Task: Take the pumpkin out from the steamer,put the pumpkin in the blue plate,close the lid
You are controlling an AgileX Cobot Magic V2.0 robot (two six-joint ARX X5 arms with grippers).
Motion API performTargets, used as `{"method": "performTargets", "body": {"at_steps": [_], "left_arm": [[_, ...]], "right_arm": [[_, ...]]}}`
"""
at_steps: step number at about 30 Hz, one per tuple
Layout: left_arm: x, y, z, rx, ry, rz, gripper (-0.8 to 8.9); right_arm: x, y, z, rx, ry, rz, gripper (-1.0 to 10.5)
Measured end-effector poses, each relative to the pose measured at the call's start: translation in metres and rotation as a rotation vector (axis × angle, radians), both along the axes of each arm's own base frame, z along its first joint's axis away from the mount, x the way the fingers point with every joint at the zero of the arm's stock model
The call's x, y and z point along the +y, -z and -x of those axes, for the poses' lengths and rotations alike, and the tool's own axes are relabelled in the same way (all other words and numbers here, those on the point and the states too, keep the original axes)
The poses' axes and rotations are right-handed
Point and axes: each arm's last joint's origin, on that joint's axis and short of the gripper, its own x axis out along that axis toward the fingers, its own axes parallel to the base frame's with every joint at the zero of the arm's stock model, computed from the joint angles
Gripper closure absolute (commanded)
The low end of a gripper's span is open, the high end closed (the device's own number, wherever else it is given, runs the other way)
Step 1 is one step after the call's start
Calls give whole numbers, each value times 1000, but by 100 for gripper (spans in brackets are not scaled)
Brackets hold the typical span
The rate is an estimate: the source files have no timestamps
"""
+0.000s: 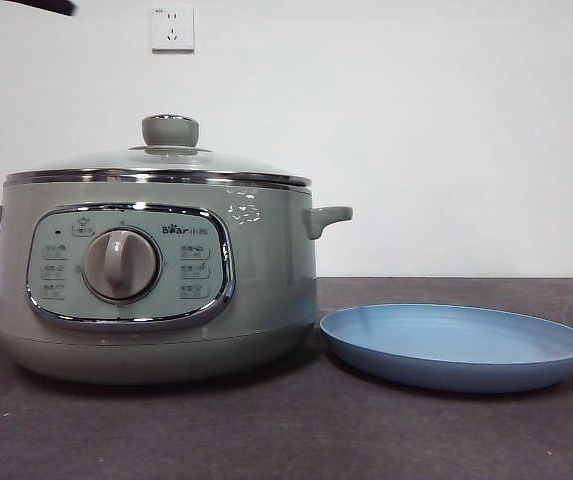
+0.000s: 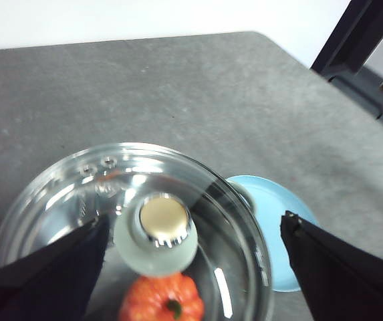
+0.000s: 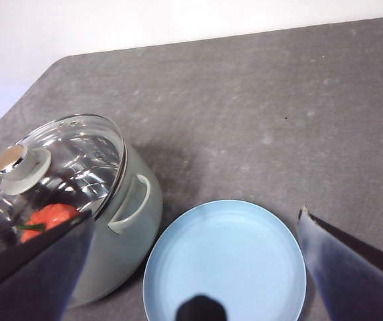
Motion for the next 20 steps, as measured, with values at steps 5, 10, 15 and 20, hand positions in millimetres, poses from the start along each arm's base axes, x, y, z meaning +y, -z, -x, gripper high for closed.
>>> {"method": "performTargets", "body": {"at_steps": [5,10,15,20], "left_arm": [[-28,7,-26,15,17,-99,382],[-51,32,-50,59,-11,-220,383],[-62,55,-65,120,0,-280,383],[-66,65,-70,148,13,-310,385]], "right_arm": [[0,2,1,22,0,3,442],[0,4,2,45,0,5,442],[0,4,2,46,0,6,442],[0,4,2,49,-1,6,442]]}}
